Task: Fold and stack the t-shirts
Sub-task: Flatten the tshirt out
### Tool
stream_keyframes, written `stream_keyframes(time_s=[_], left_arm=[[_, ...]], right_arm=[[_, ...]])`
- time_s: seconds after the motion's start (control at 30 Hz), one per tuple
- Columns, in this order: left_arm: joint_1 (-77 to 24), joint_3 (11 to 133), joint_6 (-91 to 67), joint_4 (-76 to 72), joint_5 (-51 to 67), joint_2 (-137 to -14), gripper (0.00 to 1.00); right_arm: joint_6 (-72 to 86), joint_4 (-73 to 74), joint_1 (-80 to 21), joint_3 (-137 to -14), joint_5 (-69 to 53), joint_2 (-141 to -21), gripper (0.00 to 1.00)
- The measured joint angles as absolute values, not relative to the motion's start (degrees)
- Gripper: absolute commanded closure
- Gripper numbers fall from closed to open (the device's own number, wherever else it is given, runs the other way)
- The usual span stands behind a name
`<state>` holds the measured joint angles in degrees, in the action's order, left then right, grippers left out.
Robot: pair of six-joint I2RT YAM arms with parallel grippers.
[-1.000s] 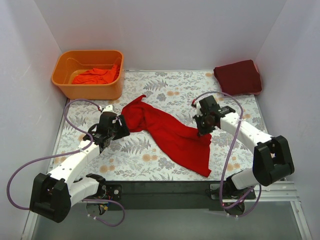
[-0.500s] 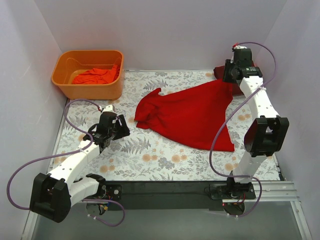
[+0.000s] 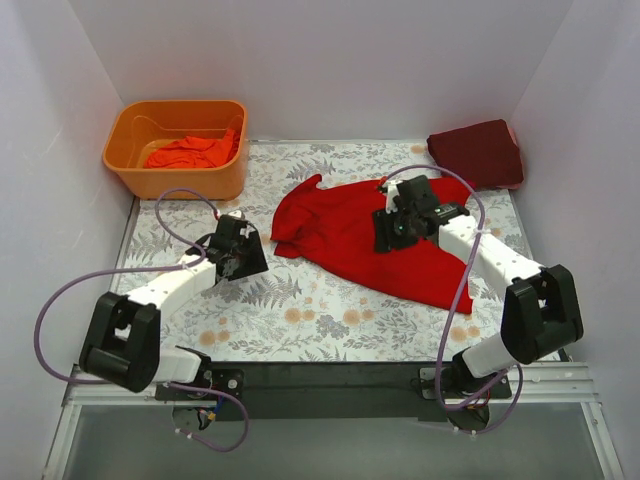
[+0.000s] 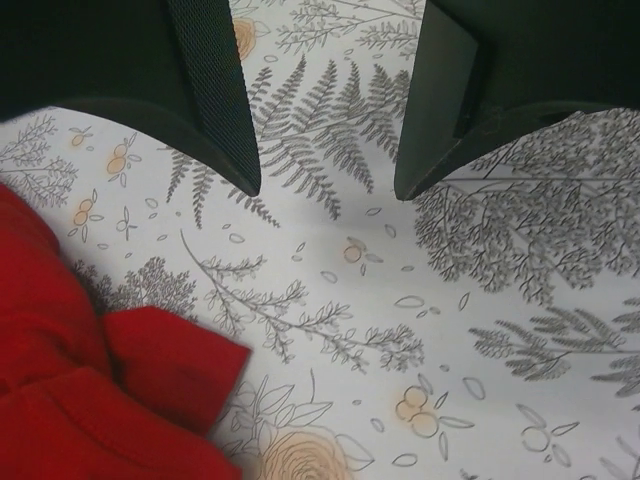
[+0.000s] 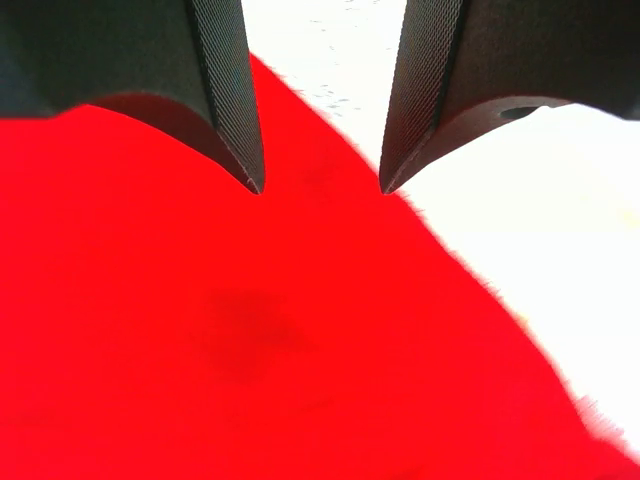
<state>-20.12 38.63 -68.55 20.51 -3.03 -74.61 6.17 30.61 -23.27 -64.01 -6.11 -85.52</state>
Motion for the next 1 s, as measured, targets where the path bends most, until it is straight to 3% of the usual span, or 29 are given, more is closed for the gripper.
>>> stream_keyframes(time_s=[0.43,0.67,0.77,0.8,0.87,0.9,1.0], left_arm=[[-21.7,50.0,-72.0,17.4,-0.8,-86.8,0.39],[-23.9,59.3,-72.9,14.9,-0.4,-98.8,0.39],[-24.5,62.3,-72.9,14.9,-1.1,-102.7,0.47],[-24.8,63.2,-72.8,15.0,-1.5,-103.7,0.61],[-25.3,64.8,-72.1,15.0,-2.7,-104.9,0.78],[-25.6,65.9,-71.6,15.0,-3.6,-105.6,0.93],[-26.8,69.4,-68.3,14.7,-7.0,-107.1,1.0]], right_arm=[[7.4,20.1,-34.2,-63.1,-12.6,-90.5,0.4],[8.4,17.4,-34.2,-54.2,-10.7,-82.2,0.39],[9.1,17.5,-34.2,-50.0,-10.4,-77.7,0.39],[9.3,17.5,-34.2,-49.0,-10.3,-76.4,0.39],[9.5,17.4,-34.2,-47.7,-10.2,-74.6,0.39],[9.6,17.3,-34.2,-47.0,-10.0,-73.8,0.39],[9.8,17.2,-34.2,-45.5,-9.2,-72.7,0.39]])
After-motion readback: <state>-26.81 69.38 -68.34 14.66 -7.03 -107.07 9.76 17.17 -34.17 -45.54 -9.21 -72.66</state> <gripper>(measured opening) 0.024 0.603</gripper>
